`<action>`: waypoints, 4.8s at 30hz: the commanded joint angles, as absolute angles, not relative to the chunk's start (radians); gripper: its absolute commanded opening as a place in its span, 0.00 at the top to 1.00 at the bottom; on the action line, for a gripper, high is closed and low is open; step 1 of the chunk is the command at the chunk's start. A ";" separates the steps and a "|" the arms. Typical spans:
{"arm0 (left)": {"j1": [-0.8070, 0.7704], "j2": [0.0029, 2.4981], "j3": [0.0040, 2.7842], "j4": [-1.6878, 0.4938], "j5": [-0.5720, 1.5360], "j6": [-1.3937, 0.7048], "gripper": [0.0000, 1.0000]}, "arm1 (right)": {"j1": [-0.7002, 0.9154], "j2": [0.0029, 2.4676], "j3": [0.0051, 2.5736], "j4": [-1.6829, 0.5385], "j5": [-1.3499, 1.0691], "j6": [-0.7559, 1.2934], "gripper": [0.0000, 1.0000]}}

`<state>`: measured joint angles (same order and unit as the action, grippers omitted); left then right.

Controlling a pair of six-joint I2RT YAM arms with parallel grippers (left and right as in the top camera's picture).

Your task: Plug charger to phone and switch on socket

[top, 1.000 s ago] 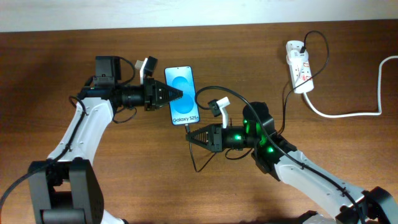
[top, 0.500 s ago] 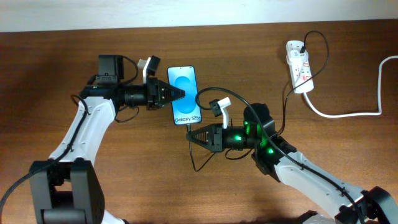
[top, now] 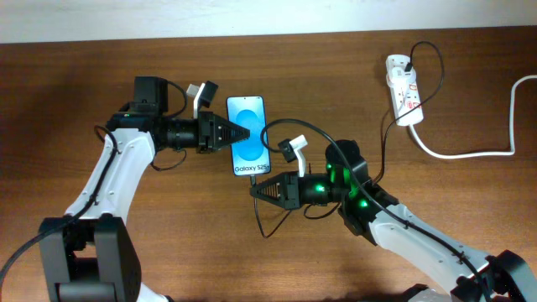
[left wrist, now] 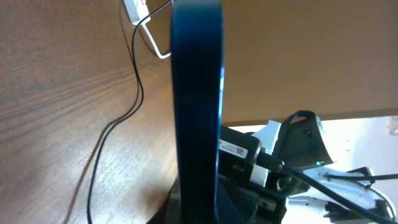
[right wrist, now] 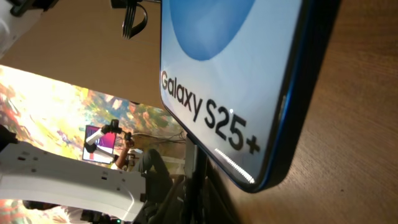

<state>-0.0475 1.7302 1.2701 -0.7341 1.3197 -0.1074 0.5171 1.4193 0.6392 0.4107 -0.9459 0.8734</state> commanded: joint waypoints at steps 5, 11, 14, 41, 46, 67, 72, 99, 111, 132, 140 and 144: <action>-0.092 1.728 1.242 -0.780 1.397 -0.025 1.00 | 0.482 1.417 0.769 0.451 -0.668 0.926 0.96; -0.092 1.728 1.242 -0.780 1.398 -0.025 1.00 | 0.482 1.417 0.788 0.467 -0.580 0.949 0.96; -0.094 1.728 1.242 -0.780 1.397 -0.025 1.00 | 0.482 1.417 0.788 0.481 -0.563 0.949 0.96; -0.157 1.728 1.242 -0.852 1.368 -0.025 1.00 | 0.438 1.417 0.831 0.513 -0.601 0.896 0.96; -0.157 1.728 1.242 -0.875 1.364 -0.024 1.00 | 0.436 1.417 0.839 0.513 -0.605 0.895 0.96; -0.174 1.728 1.242 -0.871 1.364 -0.022 1.00 | 0.412 1.417 0.859 0.357 -0.602 0.887 0.96; -0.152 1.728 1.242 -0.872 1.365 -0.033 1.00 | 0.412 1.417 0.859 0.352 -0.628 0.877 0.91; -0.057 1.728 1.242 -0.484 1.574 -0.391 1.00 | 0.411 1.416 0.859 0.111 -0.623 0.640 0.44; -0.063 1.726 1.242 -0.552 1.185 -0.389 1.00 | 0.294 1.286 0.859 -0.085 -0.616 0.587 0.26; -0.205 1.682 1.430 -0.753 1.138 -0.614 1.00 | 0.175 1.115 0.908 -0.645 -0.452 0.422 0.11; -0.260 1.629 1.466 -0.807 1.104 -0.570 1.00 | 0.175 1.069 1.224 -1.010 -0.189 0.333 0.02; -0.260 1.670 1.466 -0.824 1.023 -0.528 1.00 | 0.175 1.068 1.320 -1.135 -0.142 0.333 0.02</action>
